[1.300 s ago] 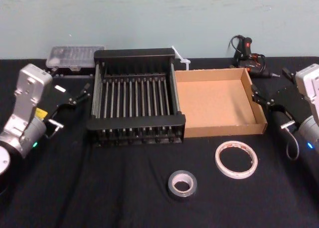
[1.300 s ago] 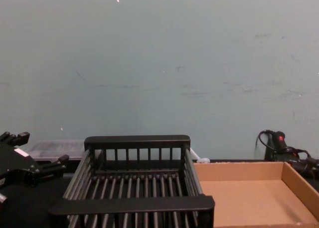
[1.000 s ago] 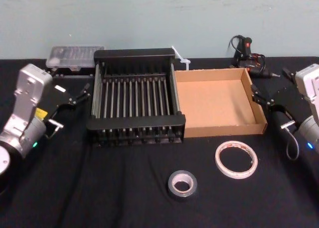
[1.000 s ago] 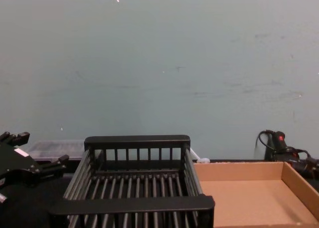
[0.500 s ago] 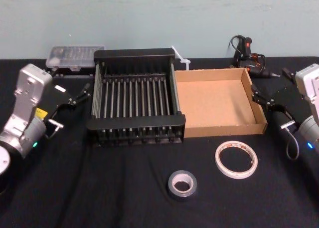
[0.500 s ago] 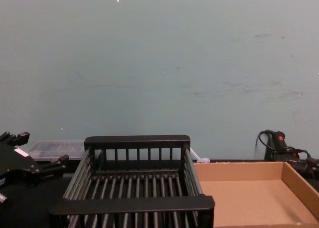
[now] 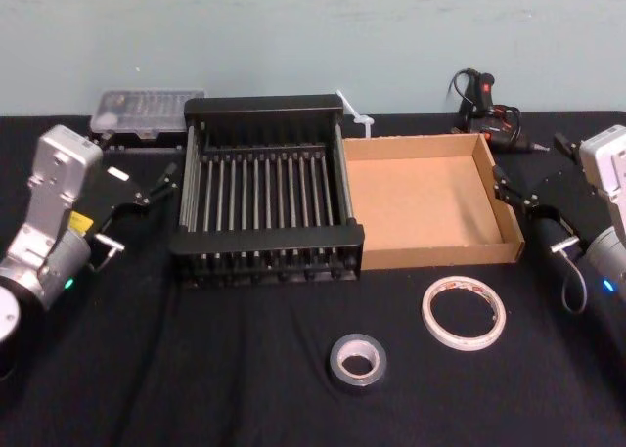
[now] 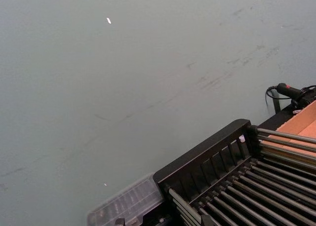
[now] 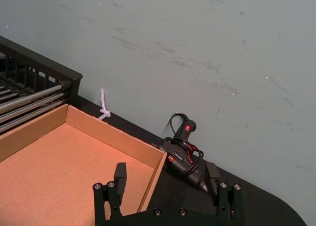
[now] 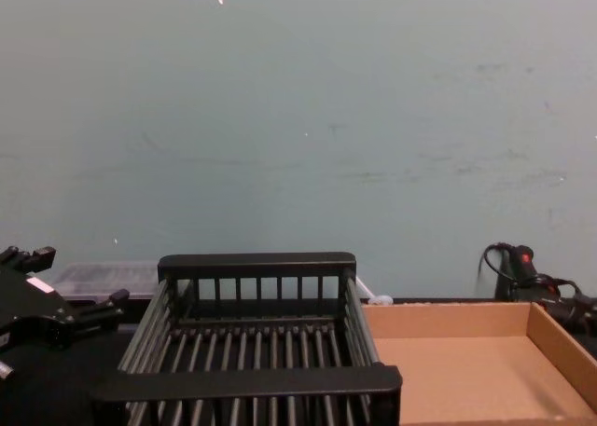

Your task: Pick up the white tape and place it into the black box , Pick up the silver tape and place it into the brown box.

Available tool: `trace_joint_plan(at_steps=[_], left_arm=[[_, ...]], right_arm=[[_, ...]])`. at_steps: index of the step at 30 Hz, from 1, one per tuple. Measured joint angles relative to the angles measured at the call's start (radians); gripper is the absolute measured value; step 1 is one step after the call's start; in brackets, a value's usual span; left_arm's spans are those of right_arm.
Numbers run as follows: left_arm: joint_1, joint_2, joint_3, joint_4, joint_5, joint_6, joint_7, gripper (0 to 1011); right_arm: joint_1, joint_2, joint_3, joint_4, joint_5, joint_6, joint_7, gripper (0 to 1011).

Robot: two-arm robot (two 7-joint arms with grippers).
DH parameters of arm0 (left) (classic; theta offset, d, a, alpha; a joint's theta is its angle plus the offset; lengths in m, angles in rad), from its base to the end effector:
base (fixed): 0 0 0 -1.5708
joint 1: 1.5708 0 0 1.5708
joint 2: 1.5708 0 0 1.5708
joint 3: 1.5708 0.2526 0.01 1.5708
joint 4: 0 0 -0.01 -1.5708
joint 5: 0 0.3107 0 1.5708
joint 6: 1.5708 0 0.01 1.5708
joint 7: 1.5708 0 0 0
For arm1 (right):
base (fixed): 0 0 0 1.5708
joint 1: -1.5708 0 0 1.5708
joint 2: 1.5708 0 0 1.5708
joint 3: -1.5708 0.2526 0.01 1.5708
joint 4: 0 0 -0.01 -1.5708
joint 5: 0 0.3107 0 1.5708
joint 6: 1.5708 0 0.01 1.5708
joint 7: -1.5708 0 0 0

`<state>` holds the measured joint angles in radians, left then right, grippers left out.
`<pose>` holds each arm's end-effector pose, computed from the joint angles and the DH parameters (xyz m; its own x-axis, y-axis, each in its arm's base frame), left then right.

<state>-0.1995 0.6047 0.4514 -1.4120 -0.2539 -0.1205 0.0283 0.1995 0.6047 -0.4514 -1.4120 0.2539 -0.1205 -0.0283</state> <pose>0.3538 0.0609 -0.2725 0.2923 0.8803 0.3738 -0.9553 0.2873 0.0703 0.3538 -0.0609 -0.2725 0.2923 -0.8803 0.3737 0.9553 0.2873 -0.0703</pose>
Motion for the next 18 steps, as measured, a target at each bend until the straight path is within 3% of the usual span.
trace_joint_plan(at_steps=[9,18], left_arm=[[0.0,0.0,0.0,0.0,0.0,0.0,0.0,1001],[0.0,0.0,0.0,0.0,0.0,0.0,0.0,1001]], right_arm=[[0.0,0.0,0.0,0.0,0.0,0.0,0.0,1002],[-0.067,0.014,0.053,-0.066,0.031,0.033,0.016,1002]])
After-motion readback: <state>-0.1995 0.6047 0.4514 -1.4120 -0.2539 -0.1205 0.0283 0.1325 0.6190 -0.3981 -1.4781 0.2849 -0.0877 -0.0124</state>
